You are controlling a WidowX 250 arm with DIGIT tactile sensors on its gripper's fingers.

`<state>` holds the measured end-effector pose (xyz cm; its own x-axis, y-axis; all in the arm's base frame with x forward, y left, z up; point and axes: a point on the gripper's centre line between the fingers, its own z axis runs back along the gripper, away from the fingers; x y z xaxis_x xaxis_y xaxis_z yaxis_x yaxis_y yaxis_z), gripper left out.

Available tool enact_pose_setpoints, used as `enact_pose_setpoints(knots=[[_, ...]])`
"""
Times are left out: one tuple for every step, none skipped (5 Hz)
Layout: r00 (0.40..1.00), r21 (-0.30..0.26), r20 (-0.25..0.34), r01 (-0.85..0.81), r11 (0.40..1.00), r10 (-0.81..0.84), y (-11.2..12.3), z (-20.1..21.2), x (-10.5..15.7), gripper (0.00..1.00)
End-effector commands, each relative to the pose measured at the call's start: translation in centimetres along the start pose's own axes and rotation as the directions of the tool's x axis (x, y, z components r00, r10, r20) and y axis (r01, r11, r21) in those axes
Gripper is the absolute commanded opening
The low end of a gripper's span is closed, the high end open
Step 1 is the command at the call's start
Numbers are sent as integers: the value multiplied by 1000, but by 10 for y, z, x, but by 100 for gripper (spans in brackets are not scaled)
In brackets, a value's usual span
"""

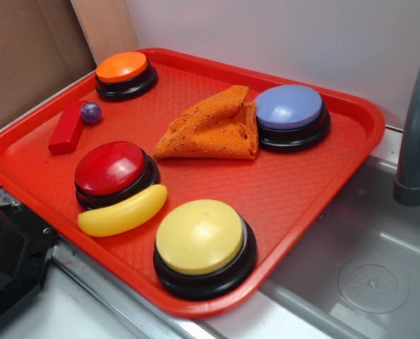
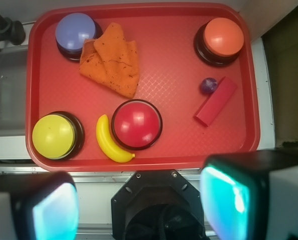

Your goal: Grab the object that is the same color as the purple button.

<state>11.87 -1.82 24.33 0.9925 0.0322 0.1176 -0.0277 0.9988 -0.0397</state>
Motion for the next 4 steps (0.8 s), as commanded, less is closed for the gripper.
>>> enact_pose_setpoints(knots=[[1000,0,0,0,1000,0,0,0,0,100],[997,5,51,63,998,-63,15,-15,18,100],[993,7,55,101,995,-102,27,-34,32,100],[983,29,85,161,987,-163,39,-50,42,100]])
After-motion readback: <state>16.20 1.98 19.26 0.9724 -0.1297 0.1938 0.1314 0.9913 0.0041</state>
